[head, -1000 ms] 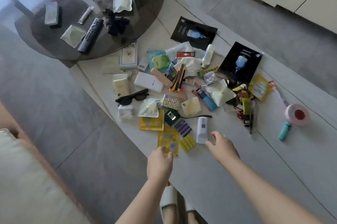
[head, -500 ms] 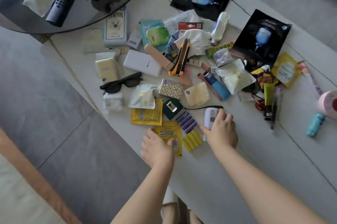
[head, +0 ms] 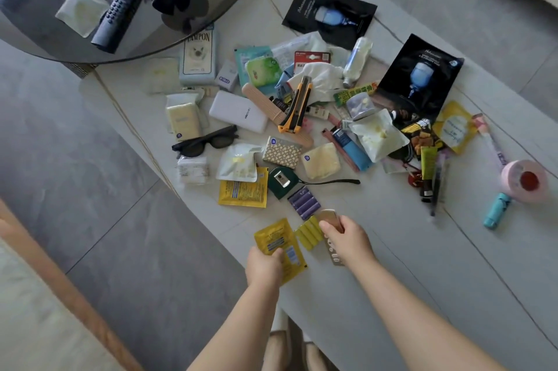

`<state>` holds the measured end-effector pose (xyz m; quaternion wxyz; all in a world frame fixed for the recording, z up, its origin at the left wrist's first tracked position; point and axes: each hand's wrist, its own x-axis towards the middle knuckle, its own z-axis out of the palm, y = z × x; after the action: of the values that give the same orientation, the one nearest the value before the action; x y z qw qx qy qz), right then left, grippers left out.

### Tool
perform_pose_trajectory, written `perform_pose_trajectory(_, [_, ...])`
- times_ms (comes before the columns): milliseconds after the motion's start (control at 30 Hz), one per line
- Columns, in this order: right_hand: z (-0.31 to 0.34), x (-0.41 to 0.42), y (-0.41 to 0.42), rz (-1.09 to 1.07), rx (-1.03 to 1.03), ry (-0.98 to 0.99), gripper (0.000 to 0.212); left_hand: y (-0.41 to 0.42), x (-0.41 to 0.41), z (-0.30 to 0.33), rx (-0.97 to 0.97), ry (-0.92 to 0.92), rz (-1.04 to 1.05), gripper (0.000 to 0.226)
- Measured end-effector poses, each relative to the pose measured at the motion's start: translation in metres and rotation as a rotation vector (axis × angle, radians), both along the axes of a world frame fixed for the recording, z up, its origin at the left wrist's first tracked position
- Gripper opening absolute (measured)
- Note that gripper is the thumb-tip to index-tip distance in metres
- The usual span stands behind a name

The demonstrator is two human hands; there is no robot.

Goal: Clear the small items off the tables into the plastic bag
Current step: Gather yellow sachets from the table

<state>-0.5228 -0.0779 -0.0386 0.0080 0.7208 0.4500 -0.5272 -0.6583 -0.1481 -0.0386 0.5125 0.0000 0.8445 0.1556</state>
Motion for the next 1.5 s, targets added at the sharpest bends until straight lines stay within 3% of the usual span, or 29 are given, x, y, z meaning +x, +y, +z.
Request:
perform_pose_trajectory(167, [-0.008,-0.011,-0.012,-0.120,-0.004,0.076,0.025,0.004,0.006,-0.002,0.113,-0.207,0.241,0.018])
perform_pose_trajectory(500, [-0.016,-0.020,-0.020,-0.368,-0.175,0.088,0.033,0.003,0.008,0.001,0.168,-0.348,0.296,0.023])
perform_pose_trajectory(667, [-0.017,-0.026,-0.012,-0.178,0.040,-0.013,0.030,0.002,0.005,-0.006,0.169,-0.263,0.297,0.018])
perform_pose_trajectory(833, [-0.018,-0.028,-0.009,0.022,0.017,0.066,0.031,0.001,-0.002,-0.010,0.227,-0.309,0.284,0.014])
perform_pose_trajectory(1067, [-0.012,-0.016,-0.023,-0.192,-0.222,0.271,0.029,0.000,-0.006,0.005,0.274,-0.395,0.266,0.024])
perform_pose_trajectory(1200, [0.017,-0.011,-0.027,-0.263,-0.284,0.374,0.035,-0.009,-0.007,0.039,0.279,-0.416,0.209,0.026])
perform_pose_trajectory(1367, [0.090,-0.019,-0.025,-0.144,-0.279,0.438,0.046,-0.016,-0.014,0.105,0.309,-0.398,0.206,0.025])
perform_pose_trajectory(1500, [0.160,-0.027,-0.019,-0.008,-0.312,0.468,0.040,-0.023,-0.027,0.170,0.363,-0.417,0.217,0.016])
